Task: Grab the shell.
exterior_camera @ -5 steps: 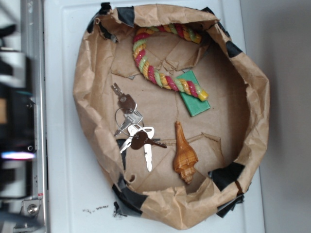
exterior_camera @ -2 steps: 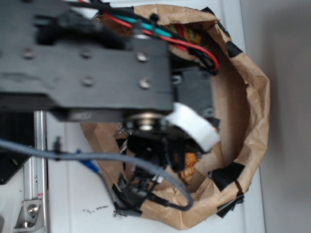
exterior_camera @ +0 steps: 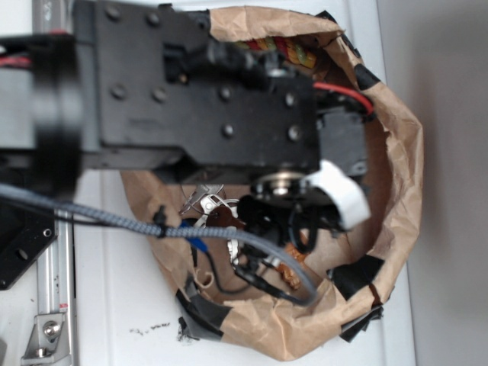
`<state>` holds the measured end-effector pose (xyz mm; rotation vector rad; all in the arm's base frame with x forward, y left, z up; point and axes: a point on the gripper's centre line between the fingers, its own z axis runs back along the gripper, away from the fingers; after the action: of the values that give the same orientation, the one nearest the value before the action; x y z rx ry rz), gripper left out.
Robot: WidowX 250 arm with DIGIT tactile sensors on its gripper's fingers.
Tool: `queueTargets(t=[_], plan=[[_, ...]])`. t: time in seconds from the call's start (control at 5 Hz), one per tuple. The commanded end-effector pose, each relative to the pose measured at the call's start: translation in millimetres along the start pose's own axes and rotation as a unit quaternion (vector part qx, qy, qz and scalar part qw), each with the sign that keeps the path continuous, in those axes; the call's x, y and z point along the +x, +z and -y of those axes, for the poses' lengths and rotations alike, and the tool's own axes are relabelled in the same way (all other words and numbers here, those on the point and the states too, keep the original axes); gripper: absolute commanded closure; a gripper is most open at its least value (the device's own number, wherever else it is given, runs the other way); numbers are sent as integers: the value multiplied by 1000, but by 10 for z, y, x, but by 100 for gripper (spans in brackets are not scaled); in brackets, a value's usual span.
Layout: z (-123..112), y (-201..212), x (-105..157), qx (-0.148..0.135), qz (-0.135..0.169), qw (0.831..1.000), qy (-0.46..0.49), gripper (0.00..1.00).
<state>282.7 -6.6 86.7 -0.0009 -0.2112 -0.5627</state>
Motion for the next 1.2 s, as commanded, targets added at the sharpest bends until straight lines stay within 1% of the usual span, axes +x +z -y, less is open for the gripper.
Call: queueTargets(t=[0.0,0.2,0.4,0.6,0.8,1.0], plan=[[407,-180,175,-12,43,992,-119,0],[444,-373,222,-16,47,990,-131,0],[408,-573,269,-13,66,993,-102,0],[329,-662,279,2,31,998,-60,100],[243,-308,252,-19,18,999,-21,100],[-52,202,172,25,51,995,82,100]])
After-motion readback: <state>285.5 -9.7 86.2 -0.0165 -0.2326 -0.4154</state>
